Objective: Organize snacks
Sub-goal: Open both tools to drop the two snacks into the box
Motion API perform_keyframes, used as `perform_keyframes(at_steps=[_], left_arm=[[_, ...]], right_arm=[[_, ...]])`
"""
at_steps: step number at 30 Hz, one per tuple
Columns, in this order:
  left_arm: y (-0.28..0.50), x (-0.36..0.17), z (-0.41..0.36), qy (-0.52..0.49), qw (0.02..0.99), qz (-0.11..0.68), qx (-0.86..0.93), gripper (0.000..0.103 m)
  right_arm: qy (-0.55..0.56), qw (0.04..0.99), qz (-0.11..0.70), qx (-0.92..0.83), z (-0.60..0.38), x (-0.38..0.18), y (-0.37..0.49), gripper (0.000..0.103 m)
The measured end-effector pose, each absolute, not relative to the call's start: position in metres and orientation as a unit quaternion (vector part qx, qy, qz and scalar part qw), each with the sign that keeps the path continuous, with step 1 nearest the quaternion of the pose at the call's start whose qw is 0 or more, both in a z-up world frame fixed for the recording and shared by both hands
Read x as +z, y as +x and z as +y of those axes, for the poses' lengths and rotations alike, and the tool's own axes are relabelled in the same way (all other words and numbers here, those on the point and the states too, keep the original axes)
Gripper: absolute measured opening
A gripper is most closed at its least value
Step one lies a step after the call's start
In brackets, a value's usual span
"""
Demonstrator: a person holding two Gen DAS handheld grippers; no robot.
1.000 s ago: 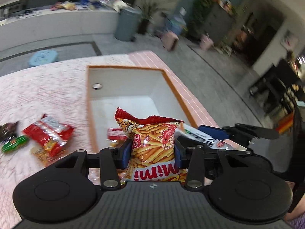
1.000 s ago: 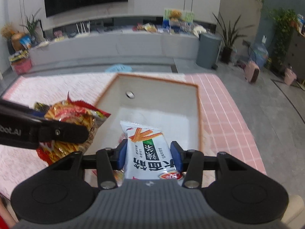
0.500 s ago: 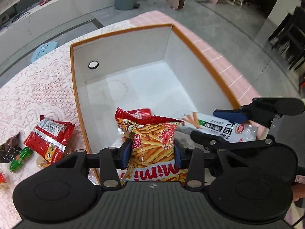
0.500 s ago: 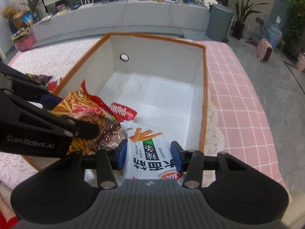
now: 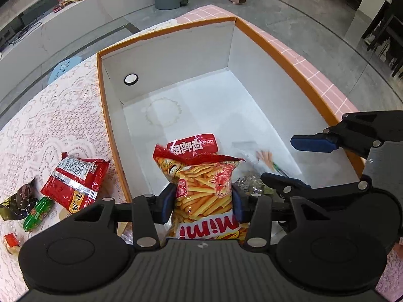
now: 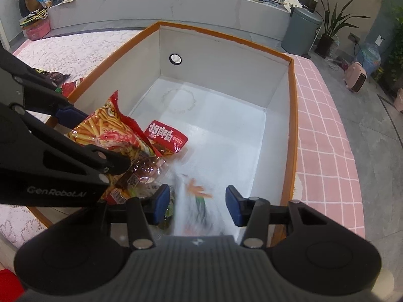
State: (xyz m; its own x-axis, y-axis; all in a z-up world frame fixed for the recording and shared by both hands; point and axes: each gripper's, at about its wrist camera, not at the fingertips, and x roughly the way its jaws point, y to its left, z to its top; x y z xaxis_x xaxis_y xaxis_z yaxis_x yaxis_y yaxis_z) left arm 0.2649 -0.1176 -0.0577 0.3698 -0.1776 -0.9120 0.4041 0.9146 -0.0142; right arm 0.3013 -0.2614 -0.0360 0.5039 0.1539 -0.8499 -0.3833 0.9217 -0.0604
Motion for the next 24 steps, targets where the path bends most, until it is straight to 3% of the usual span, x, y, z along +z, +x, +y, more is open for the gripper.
perform_keyframes(at_steps=[7,10,17,24], left_arm=[[0.252,-0.041,-0.111,0.108,0.83,0.516,-0.185,0.061],[0.246,-0.029,-0.105,0.109,0.836,0.503,-0.188,0.061],[0.221,0.002,-0.078,0.082,0.864,0.464,-0.178,0.061],[0.188,0.034,-0.024,0.035,0.898,0.41,-0.155,0.061]], right_arm=[[-0.128,0.863,0.467,0.144,-0.257,-0.027,0.296,0.059],[-0.129,0.868,0.46,0.137,-0.256,-0.02,0.291,0.068],[-0.116,0.888,0.428,0.118,-0.247,0.003,0.274,0.068],[-0.026,0.926,0.357,0.124,-0.23,0.037,0.243,0.068]])
